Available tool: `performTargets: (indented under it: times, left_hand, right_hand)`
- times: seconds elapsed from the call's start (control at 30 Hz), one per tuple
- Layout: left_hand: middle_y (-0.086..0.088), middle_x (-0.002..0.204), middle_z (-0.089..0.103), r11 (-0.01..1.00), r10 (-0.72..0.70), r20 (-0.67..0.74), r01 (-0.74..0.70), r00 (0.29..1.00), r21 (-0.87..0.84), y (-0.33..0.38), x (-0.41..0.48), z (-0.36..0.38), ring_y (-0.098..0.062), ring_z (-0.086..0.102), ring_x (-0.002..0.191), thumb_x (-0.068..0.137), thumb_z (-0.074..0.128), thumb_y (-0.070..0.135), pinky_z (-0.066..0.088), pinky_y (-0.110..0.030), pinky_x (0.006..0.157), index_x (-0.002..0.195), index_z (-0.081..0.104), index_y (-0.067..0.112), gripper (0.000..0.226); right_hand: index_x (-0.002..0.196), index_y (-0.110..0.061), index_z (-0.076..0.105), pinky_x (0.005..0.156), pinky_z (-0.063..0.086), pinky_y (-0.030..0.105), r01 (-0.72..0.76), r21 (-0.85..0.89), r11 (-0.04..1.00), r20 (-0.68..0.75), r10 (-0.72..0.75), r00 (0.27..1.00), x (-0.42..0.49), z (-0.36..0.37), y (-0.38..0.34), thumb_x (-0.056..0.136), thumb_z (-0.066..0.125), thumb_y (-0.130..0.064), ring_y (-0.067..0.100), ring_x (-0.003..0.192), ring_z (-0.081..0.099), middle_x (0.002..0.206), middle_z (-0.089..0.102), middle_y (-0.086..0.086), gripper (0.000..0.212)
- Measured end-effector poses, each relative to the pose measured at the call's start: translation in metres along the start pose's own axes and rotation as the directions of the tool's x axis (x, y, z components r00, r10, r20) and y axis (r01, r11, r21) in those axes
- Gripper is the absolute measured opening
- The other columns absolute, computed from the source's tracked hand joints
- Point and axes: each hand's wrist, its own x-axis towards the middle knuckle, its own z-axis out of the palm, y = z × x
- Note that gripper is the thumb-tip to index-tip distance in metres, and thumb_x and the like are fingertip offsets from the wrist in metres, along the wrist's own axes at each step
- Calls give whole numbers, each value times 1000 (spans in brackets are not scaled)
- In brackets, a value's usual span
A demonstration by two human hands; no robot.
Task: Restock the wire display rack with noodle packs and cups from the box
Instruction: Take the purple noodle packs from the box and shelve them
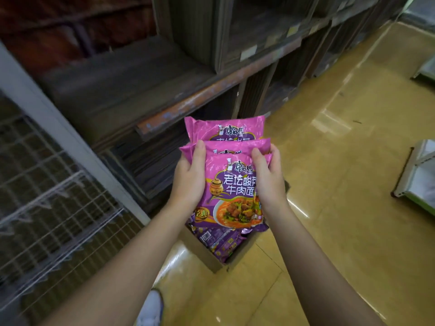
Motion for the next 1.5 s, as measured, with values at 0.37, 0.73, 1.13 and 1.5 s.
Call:
performTargets:
  times: [0.37,0.73,1.13,1.5]
  left_hand:
    - [6,75,75,988,90,-362,-130,928,-87,172,-151,-91,-9,72,74,97,44,50,56,-29,77,97,65,23,33]
    - [10,77,73,979,3,-698,-145,716,-144,169,-284,-273,-5,70,78,98,44,47,55,-30,80,91,62,29,26]
    - [2,74,71,991,-58,-798,-61,600,-118,66,-329,-393,-5,68,69,98,42,50,53,-23,70,88,63,21,37]
    - [11,52,67,984,156,-819,-163,553,77,-13,-285,-458,-2,64,52,97,40,57,42,-23,55,73,65,16,54]
  right_hand:
    - [105,-48,54,89,53,57,172,-82,982,301,-140,943,-127,79,-182,74,58,-61,24,100,68,109,69,0,34]
    - [109,-41,55,90,54,50,205,-106,973,656,-86,750,-284,237,-172,88,60,-44,19,98,68,104,70,-4,22]
    - [111,-30,51,58,49,16,256,-165,952,803,-22,596,-363,323,-54,99,53,-31,-1,73,67,92,67,-9,12]
    - [118,-39,51,75,55,26,455,-33,890,964,-92,249,-324,373,20,61,64,-63,5,86,72,102,73,-10,63]
